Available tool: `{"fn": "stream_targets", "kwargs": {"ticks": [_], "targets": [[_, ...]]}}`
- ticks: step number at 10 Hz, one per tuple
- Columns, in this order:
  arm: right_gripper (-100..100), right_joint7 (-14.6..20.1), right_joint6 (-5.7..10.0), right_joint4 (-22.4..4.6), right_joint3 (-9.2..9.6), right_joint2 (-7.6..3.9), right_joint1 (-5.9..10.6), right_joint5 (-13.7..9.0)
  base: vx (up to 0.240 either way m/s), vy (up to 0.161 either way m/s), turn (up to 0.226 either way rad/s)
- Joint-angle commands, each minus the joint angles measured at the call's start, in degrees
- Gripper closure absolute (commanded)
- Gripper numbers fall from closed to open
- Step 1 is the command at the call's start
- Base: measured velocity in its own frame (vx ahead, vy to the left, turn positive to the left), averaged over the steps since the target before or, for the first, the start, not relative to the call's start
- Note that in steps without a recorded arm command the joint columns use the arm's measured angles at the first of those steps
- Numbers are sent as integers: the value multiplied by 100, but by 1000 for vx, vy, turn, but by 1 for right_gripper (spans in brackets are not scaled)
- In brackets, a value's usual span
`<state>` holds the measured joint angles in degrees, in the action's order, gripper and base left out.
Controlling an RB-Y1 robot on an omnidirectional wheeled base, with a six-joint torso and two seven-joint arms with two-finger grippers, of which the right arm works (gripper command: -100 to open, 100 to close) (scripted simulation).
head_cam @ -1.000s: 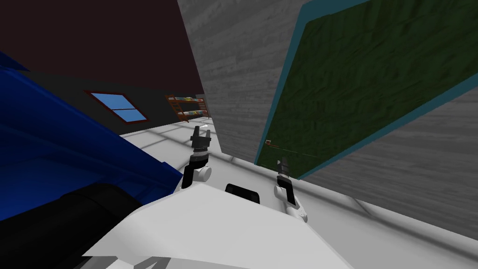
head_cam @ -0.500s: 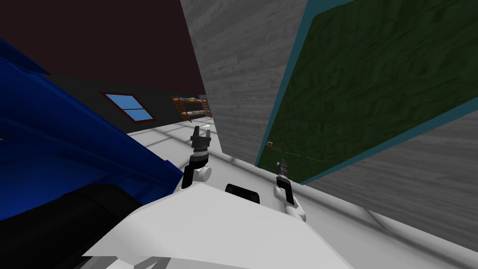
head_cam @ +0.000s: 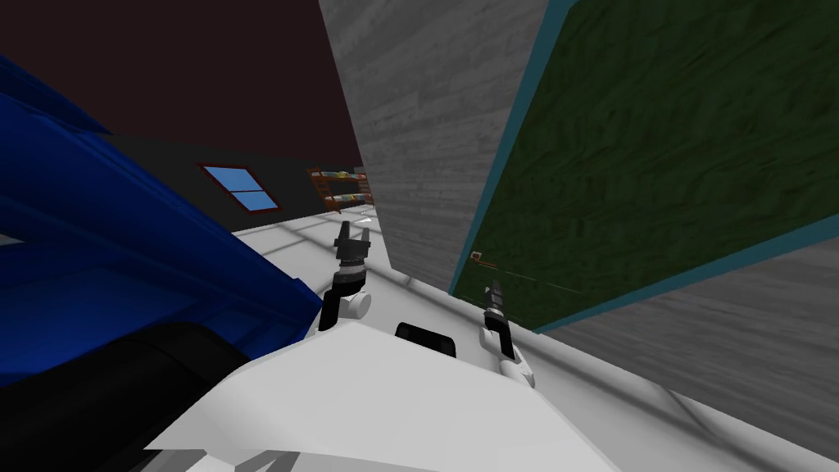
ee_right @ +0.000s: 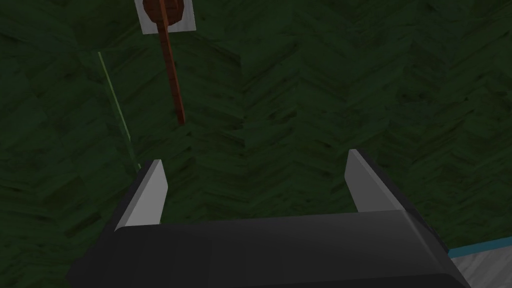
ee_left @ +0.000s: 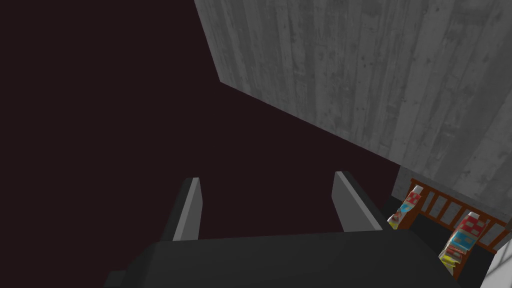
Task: Pull the door open
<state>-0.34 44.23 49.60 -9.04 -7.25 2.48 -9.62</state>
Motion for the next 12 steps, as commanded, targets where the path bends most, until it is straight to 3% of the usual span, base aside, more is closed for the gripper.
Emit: {"fn": "stream_targets", "kwargs": {"ticks": [1, 3, 5, 8, 12], "targets": [[-100, -12, 19, -182, -16, 0, 46, -10, 82, -50, 84], [-100, -28, 58, -513, -49, -5, 158, -29, 78, -53, 100], [-100, -34, 70, -615, -58, -6, 193, -35, 69, -44, 53], [-100, -58, 127, -1102, -106, -12, 357, -64, 77, -53, 96], [-100, -71, 156, -1348, -130, -14, 441, -78, 46, -30, 43]]}}
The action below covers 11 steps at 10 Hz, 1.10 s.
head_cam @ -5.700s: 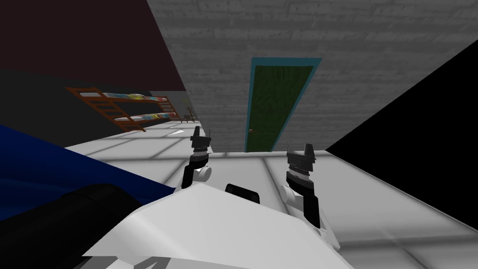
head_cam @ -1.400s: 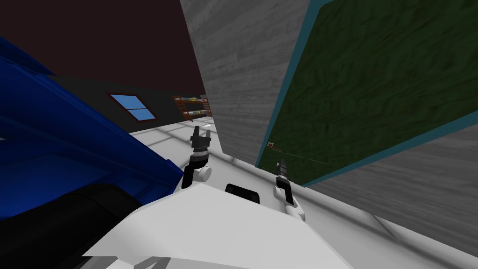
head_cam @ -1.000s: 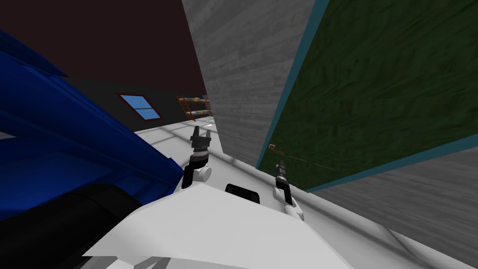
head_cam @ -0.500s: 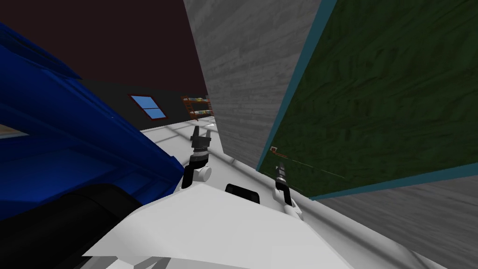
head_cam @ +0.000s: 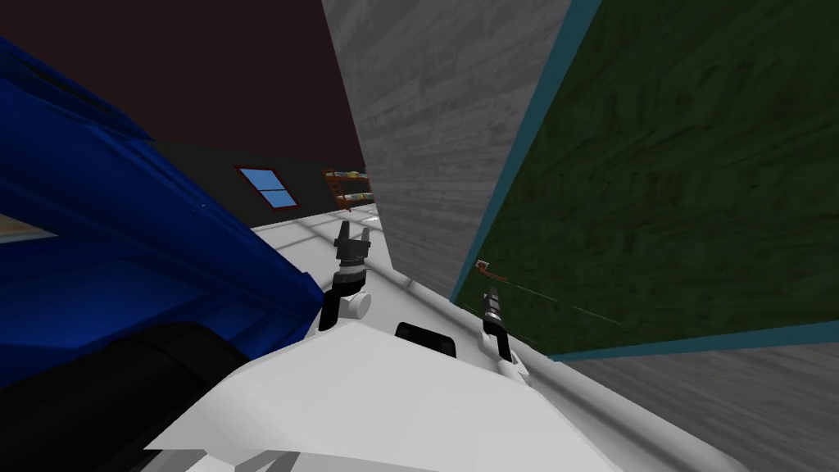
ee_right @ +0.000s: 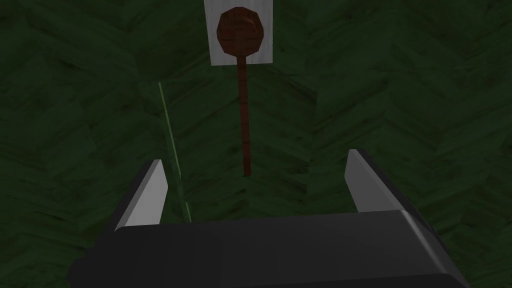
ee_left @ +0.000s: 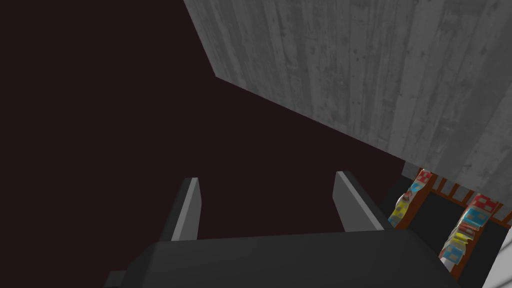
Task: Pull the door open
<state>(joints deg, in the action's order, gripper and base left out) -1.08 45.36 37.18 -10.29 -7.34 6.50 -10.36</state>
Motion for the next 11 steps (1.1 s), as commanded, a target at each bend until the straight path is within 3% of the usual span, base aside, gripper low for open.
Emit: {"fn": "stream_targets", "kwargs": {"ticks": [1, 6, 7, 8, 9, 10, 11], "targets": [[-100, 0, 0, 0, 0, 0, 0, 0, 15, -13, 12], [-100, 398, 161, -154, -144, -445, -234, -131, 193, 8, 133], [-100, 398, 161, -154, -144, -445, -234, -131, 139, -39, 30], [-100, 534, 215, -203, -193, -597, -316, -176, 185, -30, 116], [-100, 584, 234, -221, -211, -653, -346, -193, 226, -34, 128], [-100, 535, 248, -308, -199, -621, -252, -181, 94, -18, 20], [100, 535, 248, -308, -199, -621, -252, -181, -16, 1, -16]]}}
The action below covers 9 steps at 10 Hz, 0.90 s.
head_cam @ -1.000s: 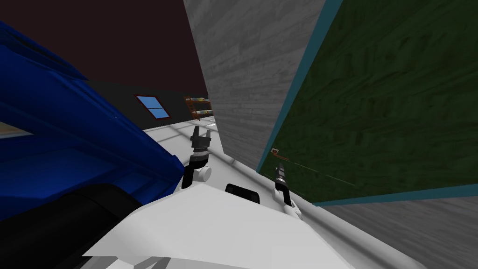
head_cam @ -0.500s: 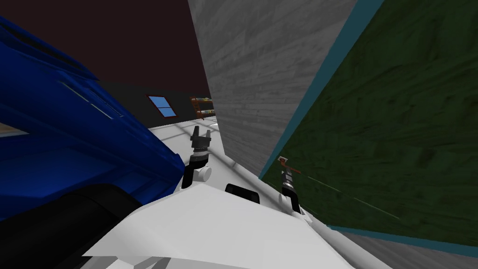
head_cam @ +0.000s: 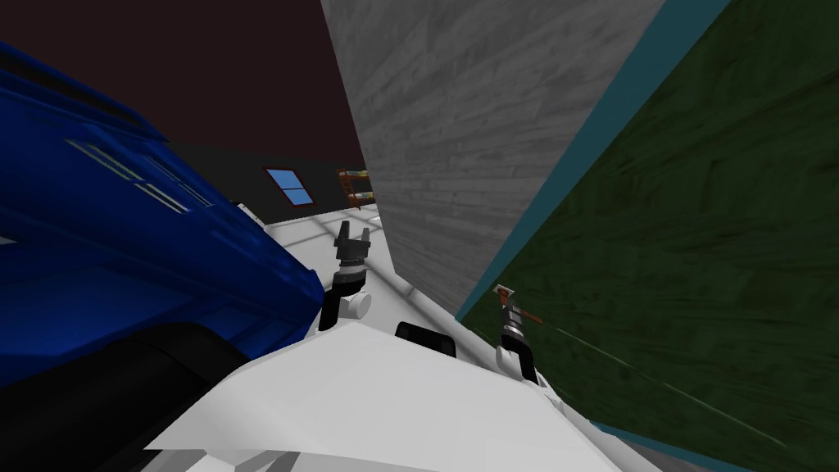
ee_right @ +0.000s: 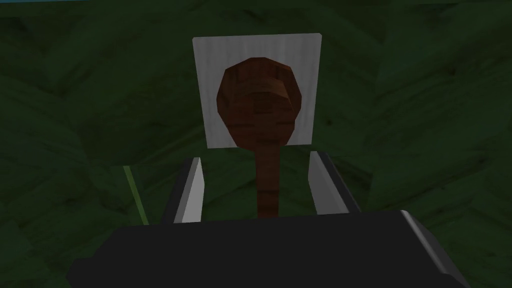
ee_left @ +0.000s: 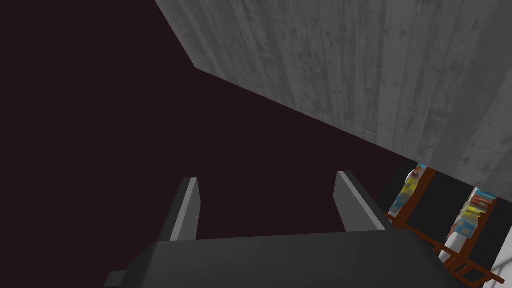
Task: Pull the door open
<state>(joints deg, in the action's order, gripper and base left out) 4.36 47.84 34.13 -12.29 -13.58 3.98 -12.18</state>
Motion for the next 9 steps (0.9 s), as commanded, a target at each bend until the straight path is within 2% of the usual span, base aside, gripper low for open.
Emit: {"fn": "stream_targets", "kwargs": {"ticks": [1, 5, 9], "targets": [[100, -9, -1, -2, 1, 4, -1, 1, -35, 6, -8], [100, -9, -1, -2, 1, 4, -1, 1, -14, 4, 2], [100, 240, 72, 9, 200, -123, -93, 114, -181, -22, 99]]}}
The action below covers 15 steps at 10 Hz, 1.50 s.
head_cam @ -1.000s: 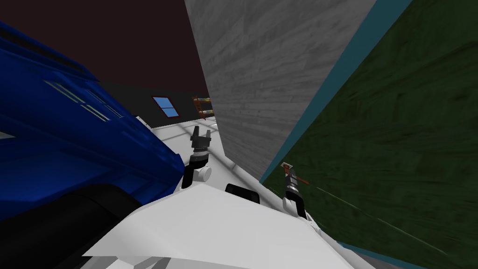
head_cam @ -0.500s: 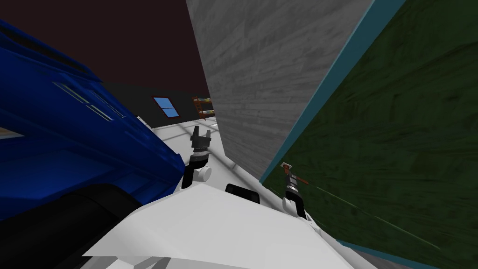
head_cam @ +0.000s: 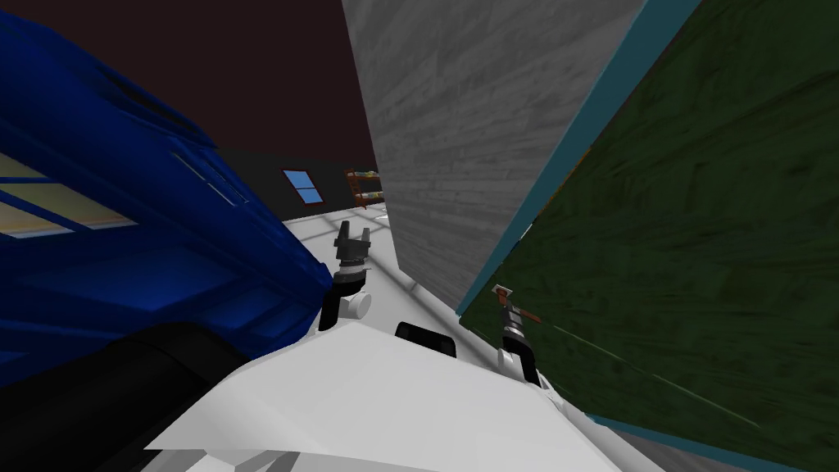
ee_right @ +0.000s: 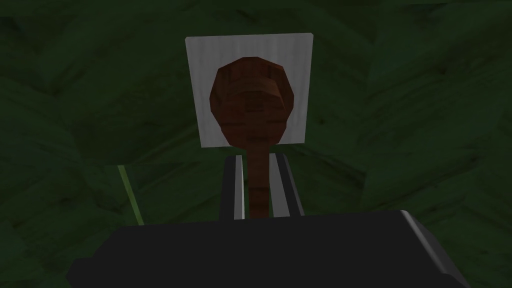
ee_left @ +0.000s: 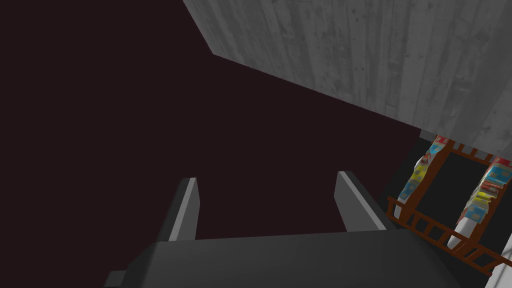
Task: Pull the door open
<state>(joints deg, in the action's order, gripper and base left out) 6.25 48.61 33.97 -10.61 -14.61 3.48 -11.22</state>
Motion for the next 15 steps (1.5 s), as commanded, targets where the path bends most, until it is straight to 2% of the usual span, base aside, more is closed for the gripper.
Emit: {"fn": "stream_targets", "kwargs": {"ticks": [1, 4, 6, 7, 15], "targets": [[100, 127, 22, 31, 92, -62, -70, 52, -210, -25, 110], [100, 410, 119, 53, 313, -215, -167, 178, -250, -49, 161], [100, 501, 149, 60, 384, -264, -199, 219, -206, -19, 87], [100, 462, 111, 80, 376, -228, -191, 213, -89, 2, 18], [100, 1006, 447, 175, 847, -543, -476, 485, -218, -36, 99]]}}
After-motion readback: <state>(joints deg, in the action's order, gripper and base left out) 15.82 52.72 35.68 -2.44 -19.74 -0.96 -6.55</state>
